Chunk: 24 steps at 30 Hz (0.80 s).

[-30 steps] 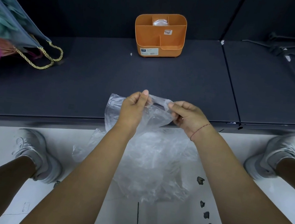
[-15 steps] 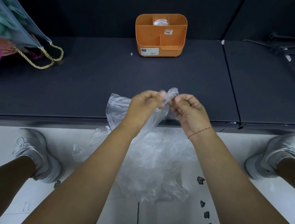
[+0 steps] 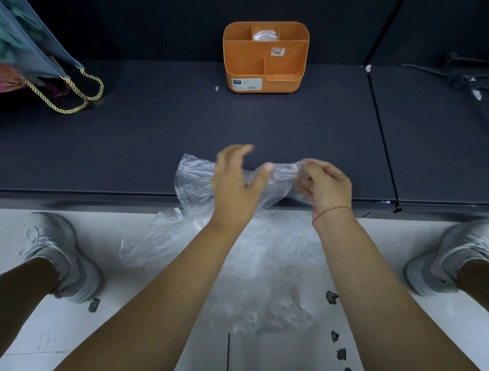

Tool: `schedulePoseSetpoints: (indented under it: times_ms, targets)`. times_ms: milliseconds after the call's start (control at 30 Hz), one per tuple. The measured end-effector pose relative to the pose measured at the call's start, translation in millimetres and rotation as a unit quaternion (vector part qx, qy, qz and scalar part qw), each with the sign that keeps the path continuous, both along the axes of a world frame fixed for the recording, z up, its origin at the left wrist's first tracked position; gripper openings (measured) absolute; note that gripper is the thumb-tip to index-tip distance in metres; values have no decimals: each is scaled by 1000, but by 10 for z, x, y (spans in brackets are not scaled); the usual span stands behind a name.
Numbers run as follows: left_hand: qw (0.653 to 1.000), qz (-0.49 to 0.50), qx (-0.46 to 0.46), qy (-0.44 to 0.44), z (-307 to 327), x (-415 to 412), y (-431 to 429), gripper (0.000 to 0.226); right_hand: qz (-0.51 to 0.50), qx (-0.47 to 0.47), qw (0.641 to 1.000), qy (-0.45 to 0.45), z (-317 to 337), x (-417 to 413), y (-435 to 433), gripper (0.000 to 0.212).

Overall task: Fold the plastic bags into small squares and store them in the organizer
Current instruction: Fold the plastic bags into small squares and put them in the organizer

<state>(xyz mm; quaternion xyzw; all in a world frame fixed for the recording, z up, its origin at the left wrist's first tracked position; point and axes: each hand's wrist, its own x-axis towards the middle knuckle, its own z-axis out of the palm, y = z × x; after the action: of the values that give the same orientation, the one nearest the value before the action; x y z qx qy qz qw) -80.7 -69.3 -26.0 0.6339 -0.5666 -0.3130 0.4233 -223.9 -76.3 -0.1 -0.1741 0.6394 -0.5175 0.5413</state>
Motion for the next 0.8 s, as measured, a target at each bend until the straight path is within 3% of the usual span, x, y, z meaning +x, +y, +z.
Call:
schedulePoseSetpoints:
  times_ms: [67,133,233,367,500,600,800]
  targets:
    - [991,127,17,-44,-167,122,61,45,-25,44,999,15,-105,-71,-16,10]
    - [978,158,94,-102,-356,260,136,51,0,89,993,77,-245,-144,-20,5]
    - [962,67,169,-206,-610,418,203,68,33,136,985,97,-405,-229,7,8]
    - [929,-23,195,-314,-738,484,95,77,-27,162,986,13,-575,-343,51,23]
    - [916,-45,209,-339,-748,508,-187,76,-76,179,981,4,-605,-415,-57,31]
    - [905,-39,213,-366,-780,570,-432,78,-129,153,979,-31,-562,-512,-144,11]
    - [888,-25,215,-406,-828,670,-734,79,-135,124,983,28,-557,-621,-185,11]
